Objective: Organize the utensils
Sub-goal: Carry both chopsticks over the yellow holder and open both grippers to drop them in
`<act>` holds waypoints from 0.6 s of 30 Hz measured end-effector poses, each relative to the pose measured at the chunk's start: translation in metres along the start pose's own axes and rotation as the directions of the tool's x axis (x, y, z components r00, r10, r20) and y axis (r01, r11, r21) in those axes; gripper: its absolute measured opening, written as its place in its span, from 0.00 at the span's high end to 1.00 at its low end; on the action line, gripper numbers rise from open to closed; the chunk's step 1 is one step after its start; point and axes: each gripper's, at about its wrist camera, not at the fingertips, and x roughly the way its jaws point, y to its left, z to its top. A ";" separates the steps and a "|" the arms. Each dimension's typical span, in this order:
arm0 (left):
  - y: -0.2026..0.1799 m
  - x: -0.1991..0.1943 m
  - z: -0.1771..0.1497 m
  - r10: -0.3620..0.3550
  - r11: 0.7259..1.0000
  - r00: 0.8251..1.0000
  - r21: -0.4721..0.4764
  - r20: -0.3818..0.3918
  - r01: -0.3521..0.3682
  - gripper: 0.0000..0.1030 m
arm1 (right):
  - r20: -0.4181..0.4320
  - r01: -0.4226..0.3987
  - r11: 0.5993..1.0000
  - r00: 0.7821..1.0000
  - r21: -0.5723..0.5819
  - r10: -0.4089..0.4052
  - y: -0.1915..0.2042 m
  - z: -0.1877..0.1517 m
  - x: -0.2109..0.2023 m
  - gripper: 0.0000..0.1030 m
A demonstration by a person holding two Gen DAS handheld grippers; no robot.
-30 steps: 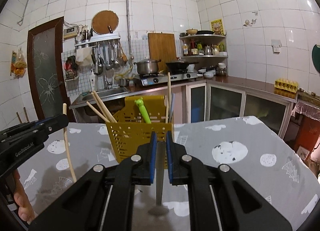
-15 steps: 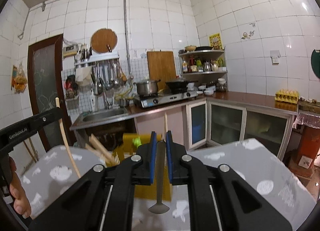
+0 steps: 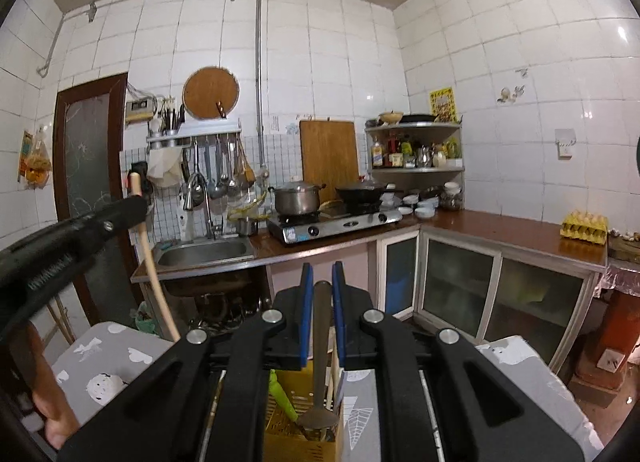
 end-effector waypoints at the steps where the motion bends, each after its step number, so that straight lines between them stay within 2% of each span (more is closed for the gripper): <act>1: 0.002 0.010 -0.008 0.001 1.000 1.000 -0.005 -0.015 -0.001 0.96 | -0.015 0.000 1.000 1.000 -0.002 0.000 0.000 -0.005 0.008 0.91; 9: 0.018 0.061 -0.072 0.019 1.000 0.987 -0.020 -0.159 -0.023 0.95 | -0.160 0.001 1.000 0.987 0.027 0.003 -0.013 -0.058 0.055 0.91; 14: 0.029 0.061 -0.083 0.015 0.999 0.979 -0.032 -0.203 -0.022 0.95 | -0.213 0.000 1.000 0.977 0.031 0.007 -0.016 -0.075 0.057 0.89; 16: 0.032 0.049 -0.081 0.015 0.999 0.979 -0.026 -0.202 -0.021 0.93 | -0.220 0.010 0.999 0.975 0.033 -0.003 -0.017 -0.077 0.051 0.82; 17: 0.033 0.044 -0.078 0.014 1.000 0.979 -0.023 -0.202 -0.019 0.86 | -0.219 0.020 0.999 0.976 0.037 -0.012 -0.018 -0.077 0.042 0.63; 18: 0.035 0.034 -0.075 0.017 1.000 0.980 -0.021 -0.197 -0.021 0.74 | -0.214 0.029 0.999 0.977 0.039 -0.020 -0.019 -0.076 0.037 0.49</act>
